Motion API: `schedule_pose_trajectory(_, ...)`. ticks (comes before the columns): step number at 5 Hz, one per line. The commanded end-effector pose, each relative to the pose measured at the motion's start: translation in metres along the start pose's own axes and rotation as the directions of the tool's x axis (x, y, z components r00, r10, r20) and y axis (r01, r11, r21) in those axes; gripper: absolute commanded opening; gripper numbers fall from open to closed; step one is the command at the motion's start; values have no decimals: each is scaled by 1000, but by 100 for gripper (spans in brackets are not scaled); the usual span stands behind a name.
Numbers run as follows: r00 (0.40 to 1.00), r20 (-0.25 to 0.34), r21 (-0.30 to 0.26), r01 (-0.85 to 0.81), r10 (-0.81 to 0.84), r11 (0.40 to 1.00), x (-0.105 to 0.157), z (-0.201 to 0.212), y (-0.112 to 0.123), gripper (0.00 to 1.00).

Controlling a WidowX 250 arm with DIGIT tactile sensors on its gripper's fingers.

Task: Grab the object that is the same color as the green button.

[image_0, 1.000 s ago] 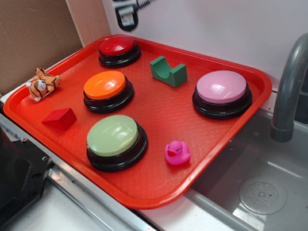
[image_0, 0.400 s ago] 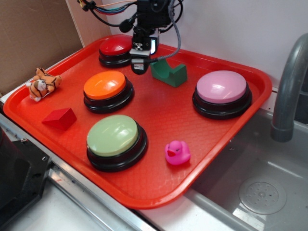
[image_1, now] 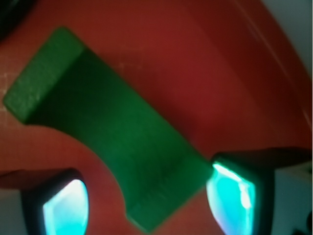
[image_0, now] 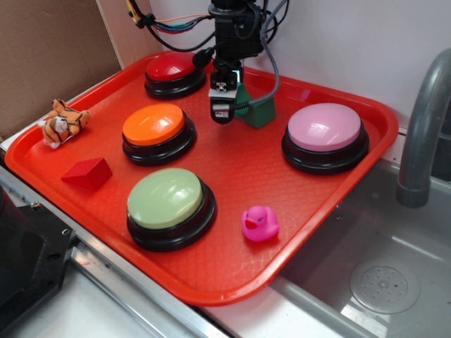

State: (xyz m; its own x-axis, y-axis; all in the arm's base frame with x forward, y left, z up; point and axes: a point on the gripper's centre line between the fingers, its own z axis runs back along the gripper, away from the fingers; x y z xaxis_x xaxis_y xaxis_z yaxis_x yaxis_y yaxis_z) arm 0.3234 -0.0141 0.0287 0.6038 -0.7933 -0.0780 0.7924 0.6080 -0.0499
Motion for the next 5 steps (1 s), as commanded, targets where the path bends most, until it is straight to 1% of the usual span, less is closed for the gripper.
schedule_pose_trajectory(1,995,8,-53,96,-95,994,17,-4,-14,100)
schedule_pose_trajectory(2,998,33,-20,62,-61,998,16,-8,-15,100)
schedule_pose_trajectory(3,998,65,-33,27,-25,999,10,-12,-17,100)
schedule_pose_trajectory(4,997,74,-53,12,-8,999,12,-12,-19,0)
schedule_pose_trajectory(5,994,91,-47,-57,61,997,13,-11,-22,0)
